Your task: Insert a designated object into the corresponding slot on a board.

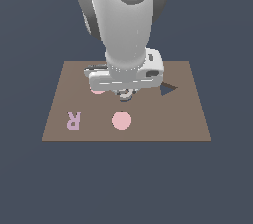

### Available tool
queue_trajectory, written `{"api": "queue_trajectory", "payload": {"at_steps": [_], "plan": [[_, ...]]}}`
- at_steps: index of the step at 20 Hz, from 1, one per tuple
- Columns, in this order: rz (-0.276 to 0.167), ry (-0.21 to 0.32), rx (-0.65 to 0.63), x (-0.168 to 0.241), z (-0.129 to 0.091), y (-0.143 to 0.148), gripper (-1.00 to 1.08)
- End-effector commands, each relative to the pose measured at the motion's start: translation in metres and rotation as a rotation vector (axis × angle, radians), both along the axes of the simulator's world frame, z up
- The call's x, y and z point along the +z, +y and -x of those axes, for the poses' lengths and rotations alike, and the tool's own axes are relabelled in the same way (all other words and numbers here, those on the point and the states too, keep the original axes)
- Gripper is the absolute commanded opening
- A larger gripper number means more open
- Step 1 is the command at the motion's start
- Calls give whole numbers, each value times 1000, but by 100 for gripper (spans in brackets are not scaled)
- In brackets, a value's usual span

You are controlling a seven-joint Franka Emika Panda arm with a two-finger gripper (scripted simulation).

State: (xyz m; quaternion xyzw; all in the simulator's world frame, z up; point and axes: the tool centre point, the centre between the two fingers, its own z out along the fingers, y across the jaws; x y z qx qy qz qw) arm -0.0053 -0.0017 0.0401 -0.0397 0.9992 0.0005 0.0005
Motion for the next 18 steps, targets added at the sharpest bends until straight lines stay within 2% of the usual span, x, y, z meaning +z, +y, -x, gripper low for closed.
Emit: {"api": "queue_trajectory", "payload": {"at_steps": [1, 8, 9, 18], "plan": [[0, 0, 0, 0, 0, 0, -100], [0, 0, 4, -10, 0, 0, -100], [0, 0, 4, -10, 0, 0, 100], [0, 0, 4, -10, 0, 0, 100]]}}
